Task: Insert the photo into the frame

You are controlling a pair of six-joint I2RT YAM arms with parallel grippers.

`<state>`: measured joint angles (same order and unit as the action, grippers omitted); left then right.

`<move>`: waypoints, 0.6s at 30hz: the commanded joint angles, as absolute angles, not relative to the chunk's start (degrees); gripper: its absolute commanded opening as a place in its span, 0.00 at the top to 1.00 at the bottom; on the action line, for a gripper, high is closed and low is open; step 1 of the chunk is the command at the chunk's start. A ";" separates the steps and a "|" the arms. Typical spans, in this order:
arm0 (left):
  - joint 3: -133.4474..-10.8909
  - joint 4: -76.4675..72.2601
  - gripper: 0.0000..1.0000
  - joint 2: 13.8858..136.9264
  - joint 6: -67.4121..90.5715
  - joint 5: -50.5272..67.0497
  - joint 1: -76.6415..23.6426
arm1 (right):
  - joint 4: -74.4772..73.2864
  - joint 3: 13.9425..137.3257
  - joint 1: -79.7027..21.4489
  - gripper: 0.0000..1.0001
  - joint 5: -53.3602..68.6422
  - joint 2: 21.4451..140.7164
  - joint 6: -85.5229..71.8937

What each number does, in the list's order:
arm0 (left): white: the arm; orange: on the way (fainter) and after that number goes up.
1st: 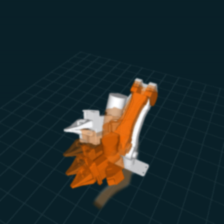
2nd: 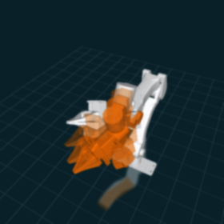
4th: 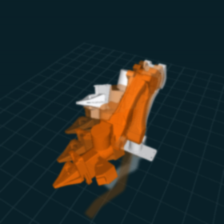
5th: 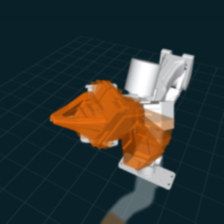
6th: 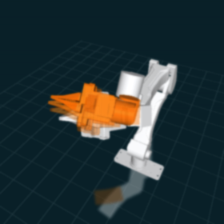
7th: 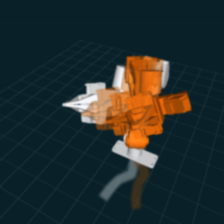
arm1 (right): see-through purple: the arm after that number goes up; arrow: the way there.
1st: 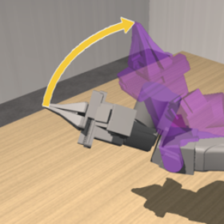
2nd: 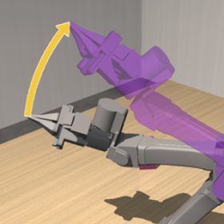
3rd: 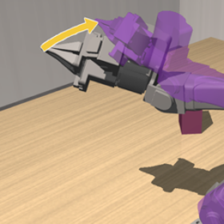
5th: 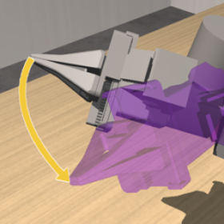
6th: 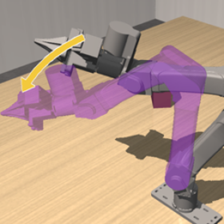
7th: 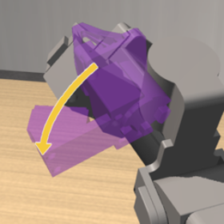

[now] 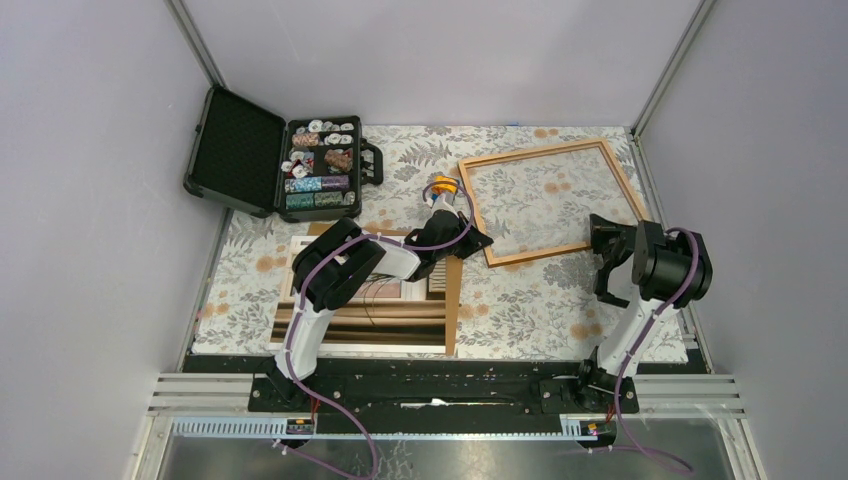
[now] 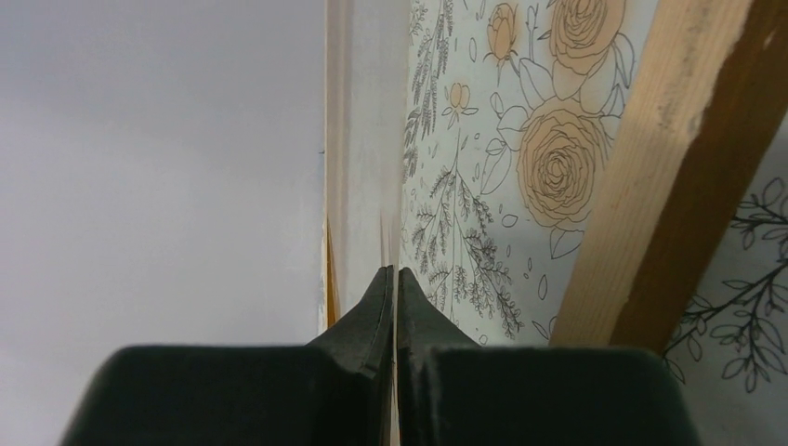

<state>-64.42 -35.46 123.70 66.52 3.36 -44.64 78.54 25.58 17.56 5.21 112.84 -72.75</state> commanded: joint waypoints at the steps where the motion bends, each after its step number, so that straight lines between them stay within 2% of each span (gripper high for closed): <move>1: -62.82 -26.01 1.00 124.65 64.16 0.13 -44.01 | 70.34 26.80 16.00 1.00 4.56 108.32 -72.05; 11: -62.56 -26.43 1.00 124.61 64.07 0.43 -44.01 | 64.91 28.77 15.91 0.99 7.43 107.94 -74.19; 18: -62.40 -26.80 1.00 124.50 64.06 0.39 -44.03 | 66.44 30.06 15.91 0.94 8.31 109.95 -73.98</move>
